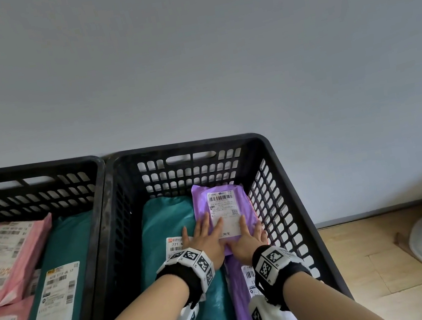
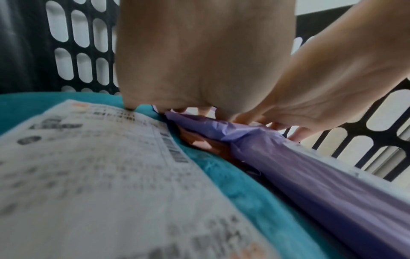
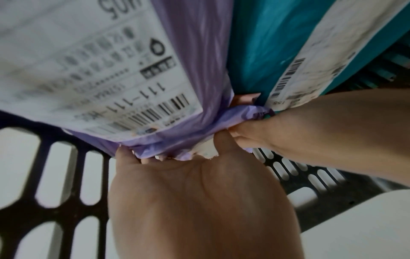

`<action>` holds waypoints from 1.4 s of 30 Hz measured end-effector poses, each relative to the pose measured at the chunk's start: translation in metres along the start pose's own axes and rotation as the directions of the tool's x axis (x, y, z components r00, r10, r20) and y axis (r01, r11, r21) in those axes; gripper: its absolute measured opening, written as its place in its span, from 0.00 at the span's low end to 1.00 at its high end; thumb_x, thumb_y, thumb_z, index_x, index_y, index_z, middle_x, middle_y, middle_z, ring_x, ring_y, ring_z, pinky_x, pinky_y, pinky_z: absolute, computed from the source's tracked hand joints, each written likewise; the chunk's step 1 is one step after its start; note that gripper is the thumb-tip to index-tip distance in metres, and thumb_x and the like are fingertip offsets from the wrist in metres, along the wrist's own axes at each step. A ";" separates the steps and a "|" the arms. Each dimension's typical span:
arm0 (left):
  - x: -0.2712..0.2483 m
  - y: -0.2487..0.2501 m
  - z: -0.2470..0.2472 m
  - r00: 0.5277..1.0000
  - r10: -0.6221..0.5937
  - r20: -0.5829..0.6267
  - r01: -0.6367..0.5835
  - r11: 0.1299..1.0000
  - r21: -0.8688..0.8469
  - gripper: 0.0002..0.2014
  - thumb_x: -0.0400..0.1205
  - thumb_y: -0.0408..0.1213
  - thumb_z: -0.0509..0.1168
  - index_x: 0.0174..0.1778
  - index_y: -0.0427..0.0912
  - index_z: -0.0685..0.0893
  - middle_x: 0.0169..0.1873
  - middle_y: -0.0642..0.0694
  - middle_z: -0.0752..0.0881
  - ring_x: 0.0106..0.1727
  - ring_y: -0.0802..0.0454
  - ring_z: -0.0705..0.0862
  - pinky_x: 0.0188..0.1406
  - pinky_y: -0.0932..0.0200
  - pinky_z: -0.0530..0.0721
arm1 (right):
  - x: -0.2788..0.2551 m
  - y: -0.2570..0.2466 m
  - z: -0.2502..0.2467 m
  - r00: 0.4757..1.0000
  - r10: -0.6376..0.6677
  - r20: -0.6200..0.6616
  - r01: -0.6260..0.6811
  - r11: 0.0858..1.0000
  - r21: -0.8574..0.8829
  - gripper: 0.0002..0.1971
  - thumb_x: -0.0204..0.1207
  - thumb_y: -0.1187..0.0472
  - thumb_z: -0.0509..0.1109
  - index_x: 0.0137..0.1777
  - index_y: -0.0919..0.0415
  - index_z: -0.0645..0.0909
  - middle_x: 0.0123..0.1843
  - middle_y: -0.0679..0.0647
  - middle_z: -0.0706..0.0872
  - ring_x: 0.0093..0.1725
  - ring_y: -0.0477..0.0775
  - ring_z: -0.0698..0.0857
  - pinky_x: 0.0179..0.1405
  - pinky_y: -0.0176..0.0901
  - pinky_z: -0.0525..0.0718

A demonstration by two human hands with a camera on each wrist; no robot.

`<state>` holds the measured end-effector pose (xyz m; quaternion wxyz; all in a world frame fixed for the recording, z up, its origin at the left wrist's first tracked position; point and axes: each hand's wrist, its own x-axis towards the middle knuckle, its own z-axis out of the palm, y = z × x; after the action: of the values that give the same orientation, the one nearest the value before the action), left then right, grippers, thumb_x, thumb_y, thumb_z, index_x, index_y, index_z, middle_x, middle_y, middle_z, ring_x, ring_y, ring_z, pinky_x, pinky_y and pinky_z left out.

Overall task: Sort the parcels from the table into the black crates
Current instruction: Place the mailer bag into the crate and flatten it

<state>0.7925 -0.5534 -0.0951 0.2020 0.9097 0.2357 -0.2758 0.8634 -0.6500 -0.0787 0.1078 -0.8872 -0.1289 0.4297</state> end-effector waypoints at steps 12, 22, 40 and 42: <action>-0.054 0.008 0.016 0.997 -0.068 -0.031 0.066 0.995 -0.071 0.28 0.87 0.54 0.44 0.82 0.63 0.40 0.82 0.46 0.32 0.83 0.44 0.33 0.77 0.30 0.34 | -0.050 0.012 0.003 0.997 0.012 0.077 -0.006 0.997 -0.081 0.48 0.79 0.51 0.66 0.82 0.43 0.30 0.81 0.63 0.24 0.82 0.74 0.37 0.82 0.63 0.48; -0.062 0.010 0.046 0.992 -0.124 -0.023 0.123 0.992 -0.023 0.33 0.86 0.53 0.50 0.81 0.63 0.35 0.81 0.45 0.28 0.81 0.44 0.29 0.74 0.27 0.32 | -0.043 0.032 0.033 0.997 -0.019 0.072 0.035 0.974 -0.225 0.54 0.77 0.59 0.71 0.80 0.39 0.25 0.80 0.62 0.23 0.82 0.76 0.40 0.78 0.72 0.57; -0.141 0.019 -0.025 0.963 -0.158 -0.220 0.120 0.977 -0.174 0.34 0.86 0.52 0.53 0.82 0.61 0.39 0.82 0.43 0.32 0.83 0.42 0.34 0.79 0.35 0.38 | -0.087 0.007 -0.019 0.951 -0.273 -0.146 0.289 0.951 0.106 0.52 0.75 0.55 0.72 0.83 0.46 0.33 0.84 0.66 0.45 0.81 0.69 0.59 0.81 0.58 0.59; -0.163 0.017 -0.033 0.947 -0.169 -0.275 0.122 0.976 -0.178 0.33 0.86 0.51 0.53 0.83 0.60 0.40 0.82 0.43 0.32 0.83 0.44 0.36 0.80 0.37 0.39 | -0.100 0.002 -0.022 0.919 -0.339 -0.199 0.372 0.914 0.163 0.50 0.75 0.55 0.71 0.84 0.47 0.36 0.83 0.66 0.54 0.79 0.68 0.64 0.78 0.60 0.65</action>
<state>0.6946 -0.6022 0.0314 0.2164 0.9011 0.3505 -0.1349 0.8213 -0.6856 0.0075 0.2823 -0.8663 -0.2359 0.3380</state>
